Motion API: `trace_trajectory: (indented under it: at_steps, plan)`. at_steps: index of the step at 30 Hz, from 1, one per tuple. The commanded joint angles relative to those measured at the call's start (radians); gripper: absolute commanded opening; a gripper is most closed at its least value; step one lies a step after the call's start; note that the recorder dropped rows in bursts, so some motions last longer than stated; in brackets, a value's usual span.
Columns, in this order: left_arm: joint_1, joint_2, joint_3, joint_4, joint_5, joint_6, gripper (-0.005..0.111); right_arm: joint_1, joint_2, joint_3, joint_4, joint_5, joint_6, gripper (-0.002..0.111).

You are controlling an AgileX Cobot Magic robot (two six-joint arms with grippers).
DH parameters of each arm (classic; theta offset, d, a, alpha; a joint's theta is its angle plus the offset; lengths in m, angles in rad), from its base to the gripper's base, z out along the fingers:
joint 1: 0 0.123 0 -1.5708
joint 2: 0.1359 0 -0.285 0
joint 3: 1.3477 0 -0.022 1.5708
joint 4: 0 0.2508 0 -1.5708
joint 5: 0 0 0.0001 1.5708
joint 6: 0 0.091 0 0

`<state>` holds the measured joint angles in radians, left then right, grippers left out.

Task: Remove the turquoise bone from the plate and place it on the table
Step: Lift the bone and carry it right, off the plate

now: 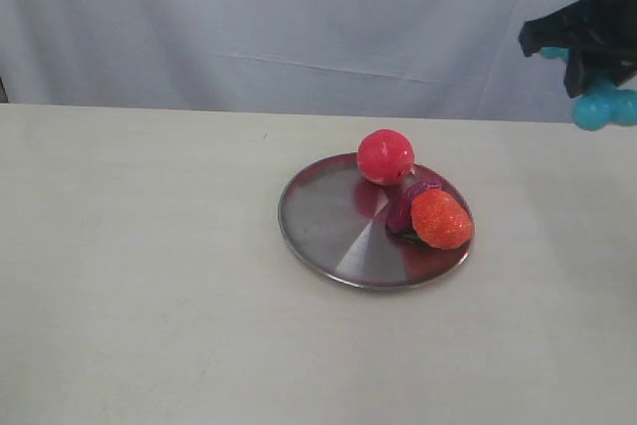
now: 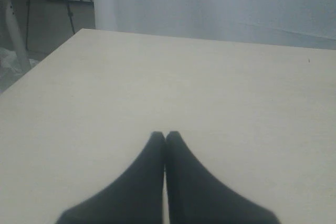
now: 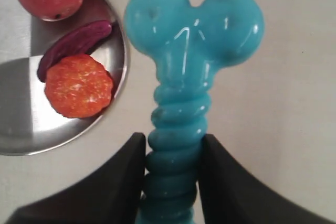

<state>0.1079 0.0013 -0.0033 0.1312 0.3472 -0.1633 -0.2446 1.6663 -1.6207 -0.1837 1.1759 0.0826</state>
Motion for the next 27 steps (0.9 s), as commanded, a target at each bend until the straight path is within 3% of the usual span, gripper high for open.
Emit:
trace_trajectory:
  at_steps: [1,10,16,27]
  plan:
    - [-0.007,-0.001,0.003,0.0,-0.001,0.0,0.0,-0.1,-0.009,0.121,0.086,-0.136,-0.053,0.0]
    - [-0.007,-0.001,0.003,0.0,-0.001,0.0,0.0,-0.148,0.047,0.353,0.177,-0.377,-0.11,0.0]
    - [-0.007,-0.001,0.003,0.0,-0.001,0.0,0.0,-0.146,0.183,0.378,0.288,-0.403,-0.176,0.0]
    - [-0.007,-0.001,0.003,0.0,-0.001,-0.002,0.0,-0.111,0.26,0.378,0.283,-0.521,-0.186,0.0]
